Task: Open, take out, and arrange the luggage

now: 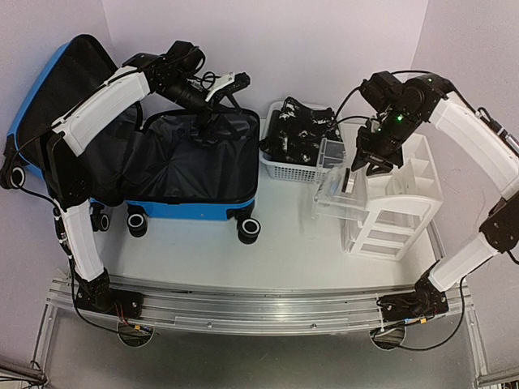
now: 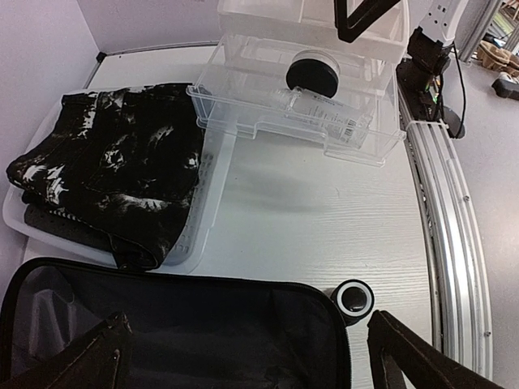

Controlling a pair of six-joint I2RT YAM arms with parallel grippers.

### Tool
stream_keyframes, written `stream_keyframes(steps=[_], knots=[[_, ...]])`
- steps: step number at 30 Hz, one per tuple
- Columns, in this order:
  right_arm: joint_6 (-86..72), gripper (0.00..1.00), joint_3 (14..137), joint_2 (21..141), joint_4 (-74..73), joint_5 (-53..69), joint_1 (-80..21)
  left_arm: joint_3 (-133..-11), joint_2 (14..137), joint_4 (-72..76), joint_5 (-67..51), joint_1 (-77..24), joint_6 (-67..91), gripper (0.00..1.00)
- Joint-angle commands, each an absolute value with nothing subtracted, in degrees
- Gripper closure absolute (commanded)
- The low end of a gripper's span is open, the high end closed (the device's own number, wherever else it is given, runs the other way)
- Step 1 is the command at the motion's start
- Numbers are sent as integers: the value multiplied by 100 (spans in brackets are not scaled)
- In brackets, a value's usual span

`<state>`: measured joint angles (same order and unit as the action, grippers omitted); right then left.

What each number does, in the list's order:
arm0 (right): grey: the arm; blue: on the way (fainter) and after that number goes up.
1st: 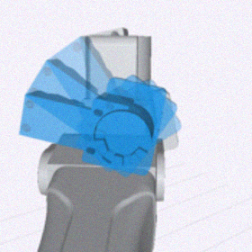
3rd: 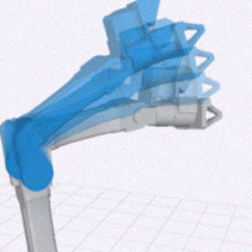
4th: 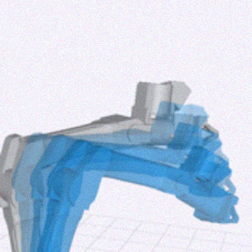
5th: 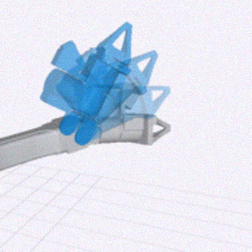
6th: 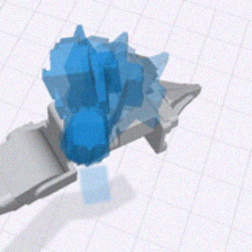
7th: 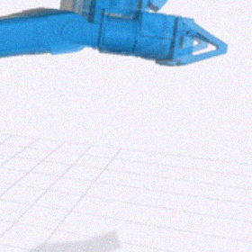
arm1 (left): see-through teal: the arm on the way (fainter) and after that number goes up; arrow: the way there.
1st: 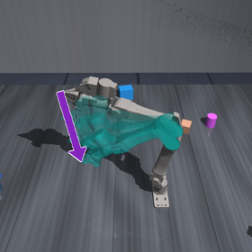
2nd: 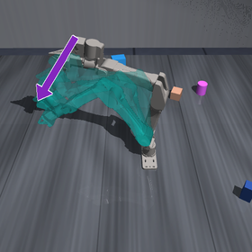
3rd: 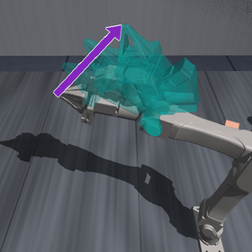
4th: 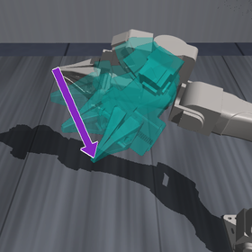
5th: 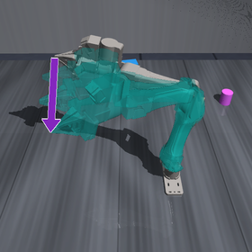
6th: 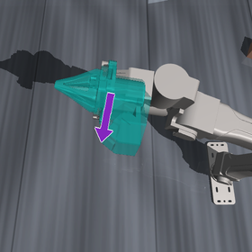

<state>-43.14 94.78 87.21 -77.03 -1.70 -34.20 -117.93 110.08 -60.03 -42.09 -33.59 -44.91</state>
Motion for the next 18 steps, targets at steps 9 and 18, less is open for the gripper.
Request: stream_keyframes(steps=[9, 18], knots=[[-4480, 70, 10497, 9241, -9740, -1448, -3634, -11816, 10739, -5980, -4315, -3390, -4454, 0], [-4666, 70, 9477, 9083, -9104, -560, -3734, -11793, 10739, -6001, -4298, -3391, -4457, 0]])
